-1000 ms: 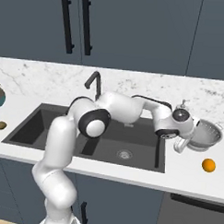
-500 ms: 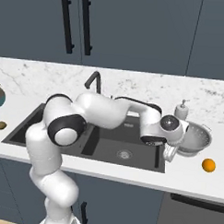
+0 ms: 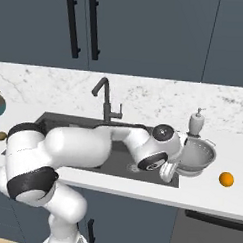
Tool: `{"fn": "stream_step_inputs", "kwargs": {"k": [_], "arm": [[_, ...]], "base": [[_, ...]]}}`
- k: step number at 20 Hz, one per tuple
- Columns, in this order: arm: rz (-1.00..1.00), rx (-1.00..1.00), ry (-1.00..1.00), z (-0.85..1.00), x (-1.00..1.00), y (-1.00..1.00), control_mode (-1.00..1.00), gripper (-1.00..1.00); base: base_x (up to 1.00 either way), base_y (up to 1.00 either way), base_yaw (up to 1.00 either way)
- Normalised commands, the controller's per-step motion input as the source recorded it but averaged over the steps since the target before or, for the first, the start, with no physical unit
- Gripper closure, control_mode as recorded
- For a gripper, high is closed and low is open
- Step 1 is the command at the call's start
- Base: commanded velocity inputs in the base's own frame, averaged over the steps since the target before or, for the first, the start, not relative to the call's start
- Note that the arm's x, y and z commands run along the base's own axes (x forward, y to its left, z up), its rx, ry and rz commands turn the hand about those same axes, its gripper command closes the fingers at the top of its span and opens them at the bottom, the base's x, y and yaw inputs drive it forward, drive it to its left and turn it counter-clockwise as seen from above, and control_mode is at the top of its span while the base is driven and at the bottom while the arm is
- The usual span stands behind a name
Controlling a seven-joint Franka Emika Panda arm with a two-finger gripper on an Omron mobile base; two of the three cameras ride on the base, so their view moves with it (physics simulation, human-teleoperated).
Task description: Put the colander in the sink, put the kiwi, peach, orange in the colander, and turn on the sink faucet and pour water over the colander.
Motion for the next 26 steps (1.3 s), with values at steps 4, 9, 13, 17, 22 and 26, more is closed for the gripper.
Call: {"fn": "stream_step_inputs", "kwargs": {"k": [4,9,13,17,22,26], "arm": [[0.01,0.00,0.02,0.47,-0.43,0.74,-1.00,1.00],[0.07,0.01,0.00,0.37,-0.41,0.73,-1.00,1.00],[0.13,0.00,0.00,0.26,-0.31,0.82,-1.00,1.00],[0.20,0.05,0.01,0.24,-0.09,0.84,-1.00,1.00],[0.27,0.12,0.00,0.24,0.00,0.82,-1.00,1.00],[0.25,0.16,0.00,0.19,0.00,0.86,-1.00,1.00]], "base": [[0.00,0.00,0.00],[0.00,0.00,0.00],[0.00,0.00,0.00],[0.00,0.00,0.00],[0.00,0.00,0.00],[0.00,0.00,0.00]]}}
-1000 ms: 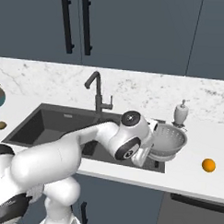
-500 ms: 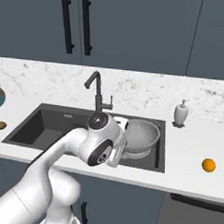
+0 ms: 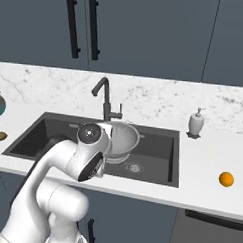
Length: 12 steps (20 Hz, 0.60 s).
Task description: Put the colander in the sink, put the kiwi, peach, orange in the colander, and turn on the sink faucet and pour water over the colander.
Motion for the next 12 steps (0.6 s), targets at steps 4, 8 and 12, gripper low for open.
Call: {"fn": "stream_step_inputs", "kwargs": {"k": [4,8,12], "arm": [[0.18,0.21,0.09,0.16,0.05,0.90,-1.00,1.00],[0.12,0.14,0.19,0.09,0.10,0.91,-1.00,1.00],[0.07,0.07,0.23,0.05,0.21,0.96,-1.00,1.00]], "base": [[0.00,0.00,0.00],[0.00,0.00,0.00],[0.00,0.00,0.00]]}}
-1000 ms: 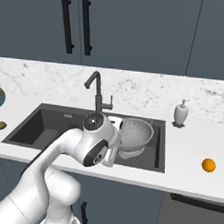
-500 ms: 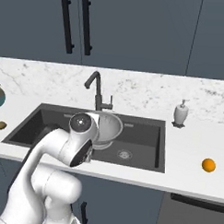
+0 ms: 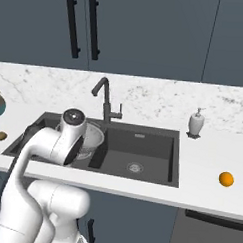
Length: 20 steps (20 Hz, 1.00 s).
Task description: Put the colander in the sink, put the kiwi, peach, orange in the colander, and turn on the sink faucet and pour water over the colander.
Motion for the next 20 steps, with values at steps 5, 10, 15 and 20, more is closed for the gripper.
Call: {"fn": "stream_step_inputs", "kwargs": {"k": [5,10,15,20], "arm": [[0.01,0.01,0.09,0.00,0.39,1.00,-1.00,1.00],[0.00,-0.02,-0.01,-0.04,0.65,0.99,-1.00,1.00],[-0.04,-0.10,0.00,-0.13,0.89,0.80,-1.00,1.00],[-0.30,-0.16,0.21,-0.26,0.63,0.48,-1.00,1.00]], "base": [[0.00,0.00,0.00],[0.00,0.00,0.00],[0.00,0.00,0.00],[0.00,0.00,0.00]]}}
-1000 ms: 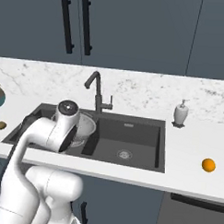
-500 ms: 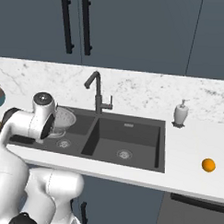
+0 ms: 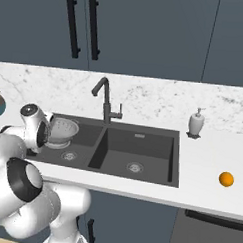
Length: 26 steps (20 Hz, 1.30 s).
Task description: Put the colander in the sink, put the kiwi, peach, orange in the colander, and turn on the sink faucet and pour water over the colander.
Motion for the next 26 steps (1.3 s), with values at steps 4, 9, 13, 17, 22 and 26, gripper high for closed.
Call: {"fn": "stream_step_inputs", "kwargs": {"k": [4,9,13,17,22,26], "arm": [[-0.23,-0.07,0.28,-0.19,0.57,0.23,-1.00,1.00],[-0.22,-0.10,0.07,-0.14,0.47,0.22,-1.00,1.00],[-0.22,-0.13,-0.02,-0.13,0.23,0.12,-1.00,1.00],[-0.25,-0.10,-0.10,-0.24,0.01,0.00,-1.00,1.00],[-0.19,0.00,-0.01,-0.12,0.14,-0.01,-1.00,1.00],[-0.06,0.02,0.00,-0.14,0.10,-0.08,-1.00,1.00]], "base": [[0.00,0.00,0.00],[0.00,0.00,0.00],[0.00,0.00,0.00],[0.00,0.00,0.00],[0.00,0.00,0.00],[0.00,0.00,0.00]]}}
